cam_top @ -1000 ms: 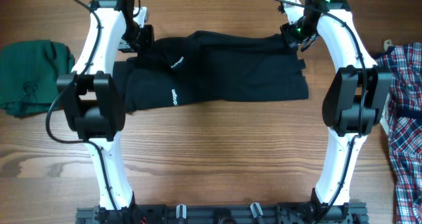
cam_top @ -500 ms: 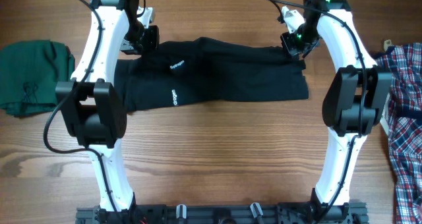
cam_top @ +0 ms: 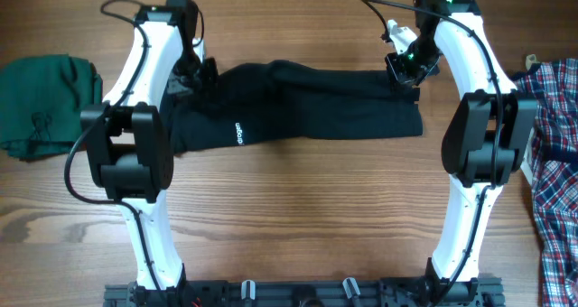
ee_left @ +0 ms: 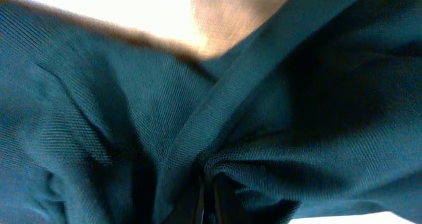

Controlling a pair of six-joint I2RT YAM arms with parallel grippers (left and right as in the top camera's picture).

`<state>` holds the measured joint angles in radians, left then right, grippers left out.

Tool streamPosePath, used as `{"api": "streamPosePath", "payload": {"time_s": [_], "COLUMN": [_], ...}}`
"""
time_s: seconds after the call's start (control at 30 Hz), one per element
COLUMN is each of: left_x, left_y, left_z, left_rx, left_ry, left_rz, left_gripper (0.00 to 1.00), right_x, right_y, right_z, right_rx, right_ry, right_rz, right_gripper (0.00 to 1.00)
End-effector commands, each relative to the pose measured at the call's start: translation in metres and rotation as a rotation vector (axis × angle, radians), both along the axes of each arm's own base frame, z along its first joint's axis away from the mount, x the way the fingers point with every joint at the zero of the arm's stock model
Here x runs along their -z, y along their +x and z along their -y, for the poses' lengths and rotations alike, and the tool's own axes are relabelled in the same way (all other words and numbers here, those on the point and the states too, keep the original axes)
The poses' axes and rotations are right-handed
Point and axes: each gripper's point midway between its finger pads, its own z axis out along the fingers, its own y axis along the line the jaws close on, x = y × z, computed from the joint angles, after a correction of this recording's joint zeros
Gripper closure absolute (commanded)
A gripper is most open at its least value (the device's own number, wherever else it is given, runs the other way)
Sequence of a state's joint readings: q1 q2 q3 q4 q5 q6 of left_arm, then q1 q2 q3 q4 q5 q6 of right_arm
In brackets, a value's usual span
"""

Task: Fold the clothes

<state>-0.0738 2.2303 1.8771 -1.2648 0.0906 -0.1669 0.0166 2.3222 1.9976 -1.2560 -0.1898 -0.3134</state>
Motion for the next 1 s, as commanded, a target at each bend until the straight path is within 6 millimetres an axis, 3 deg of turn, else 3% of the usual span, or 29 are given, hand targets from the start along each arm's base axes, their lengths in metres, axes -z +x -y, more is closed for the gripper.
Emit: {"api": "streamPosePath", "payload": {"time_s": [0.0, 0.13, 0.33, 0.43, 0.67, 0.7, 0.77, 0.83, 0.9, 0.97], "left_x": [0.006, 0.009, 0.010, 0.014, 0.015, 0.015, 0.015, 0.014, 0.006, -0.002], "left_y": [-0.016, -0.015, -0.017, -0.018, -0.019, -0.019, -0.018, -0.015, -0.006, 0.004], "left_z": [-0.004, -0.007, -0.008, -0.015, -0.022, -0.022, -0.022, -0.023, -0.025, -0.027], "left_rx": [-0.036, -0.056, -0.056, -0.054, -0.057, -0.056, -0.049, -0.052, -0.057, -0.064], "left_ry": [0.020, 0.040, 0.048, 0.086, 0.108, 0.112, 0.110, 0.109, 0.106, 0.103], "left_rz": [-0.044, -0.038, -0.043, -0.044, -0.045, -0.046, -0.041, -0.029, 0.001, 0.036], "left_gripper": [0.96, 0.96, 0.96, 0.96, 0.96, 0.96, 0.78, 0.74, 0.60, 0.57], "right_x": [-0.014, -0.006, 0.036, 0.061, 0.066, 0.066, 0.066, 0.066, 0.066, 0.065], "right_y": [-0.010, -0.018, -0.033, -0.030, -0.027, -0.027, -0.027, -0.027, -0.028, -0.028], "right_z": [0.003, 0.004, 0.015, 0.016, 0.029, 0.029, 0.029, 0.029, 0.029, 0.029], "right_rx": [0.036, 0.057, 0.080, 0.081, 0.081, 0.081, 0.081, 0.081, 0.081, 0.081], "right_ry": [-0.011, -0.016, -0.084, -0.085, -0.159, -0.159, -0.158, -0.158, -0.158, -0.158], "right_rz": [-0.019, -0.052, -0.085, -0.043, -0.025, -0.025, -0.024, -0.025, -0.025, -0.029], "right_gripper": [0.96, 0.96, 0.96, 0.96, 0.96, 0.91, 0.73, 0.69, 0.52, 0.43]}}
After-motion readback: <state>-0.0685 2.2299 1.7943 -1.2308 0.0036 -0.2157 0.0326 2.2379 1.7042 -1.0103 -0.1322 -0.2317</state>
